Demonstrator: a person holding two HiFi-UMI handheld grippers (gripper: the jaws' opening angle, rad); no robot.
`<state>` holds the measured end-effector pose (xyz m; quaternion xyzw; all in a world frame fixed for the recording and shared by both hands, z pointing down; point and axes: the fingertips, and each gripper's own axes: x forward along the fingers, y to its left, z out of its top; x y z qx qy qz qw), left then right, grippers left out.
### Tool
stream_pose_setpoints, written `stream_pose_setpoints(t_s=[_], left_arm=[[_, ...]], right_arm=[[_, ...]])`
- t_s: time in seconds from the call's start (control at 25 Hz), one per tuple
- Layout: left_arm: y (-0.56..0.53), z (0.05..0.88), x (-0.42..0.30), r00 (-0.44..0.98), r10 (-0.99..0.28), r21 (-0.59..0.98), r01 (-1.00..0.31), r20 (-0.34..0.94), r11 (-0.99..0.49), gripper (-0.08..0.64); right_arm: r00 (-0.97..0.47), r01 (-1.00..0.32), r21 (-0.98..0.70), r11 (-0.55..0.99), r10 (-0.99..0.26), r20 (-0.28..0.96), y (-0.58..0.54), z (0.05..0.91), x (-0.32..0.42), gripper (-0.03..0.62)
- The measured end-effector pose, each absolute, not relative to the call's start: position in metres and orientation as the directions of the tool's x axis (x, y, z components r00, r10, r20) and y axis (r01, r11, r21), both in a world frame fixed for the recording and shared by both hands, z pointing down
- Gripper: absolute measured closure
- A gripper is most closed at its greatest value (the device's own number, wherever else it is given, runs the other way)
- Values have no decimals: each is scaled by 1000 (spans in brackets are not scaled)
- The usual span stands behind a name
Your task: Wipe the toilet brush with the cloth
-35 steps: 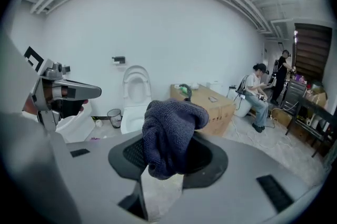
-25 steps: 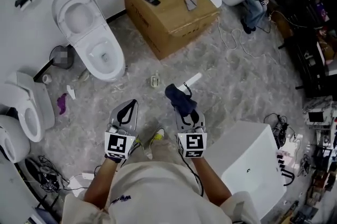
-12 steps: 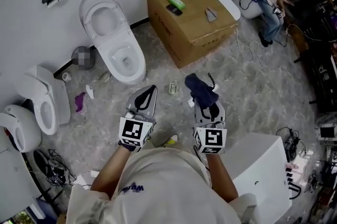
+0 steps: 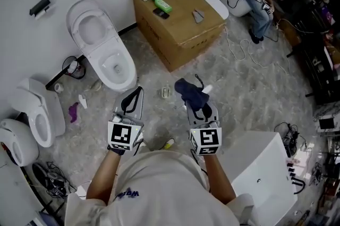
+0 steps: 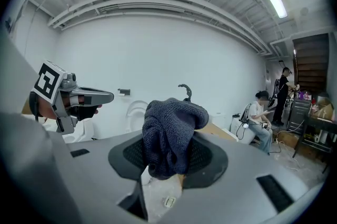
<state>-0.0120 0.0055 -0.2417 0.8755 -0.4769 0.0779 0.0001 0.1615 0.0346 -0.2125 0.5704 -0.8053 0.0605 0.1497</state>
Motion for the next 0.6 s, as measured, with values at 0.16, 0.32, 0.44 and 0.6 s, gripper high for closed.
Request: stream_pose_setpoints(t_s=[0.16, 0.32, 0.44, 0.6], left_arm=[[8, -232, -22, 513, -844, -57, -849, 159, -526, 558], [7, -228, -26, 510, -844, -46, -851, 168, -523, 558], [6, -227, -23, 513, -841, -48, -848, 171, -527, 558], [11, -228, -16, 520, -836, -52, -843, 173, -535, 558]], right_arm=[[-293, -940, 76, 333, -900, 322, 39, -209, 169, 437], [-289, -941, 76, 329, -900, 325, 37, -207, 171, 439], [-290, -940, 80, 331, -901, 321, 35, -210, 172, 439], [-294, -938, 85, 336, -901, 320, 39, -212, 175, 439]])
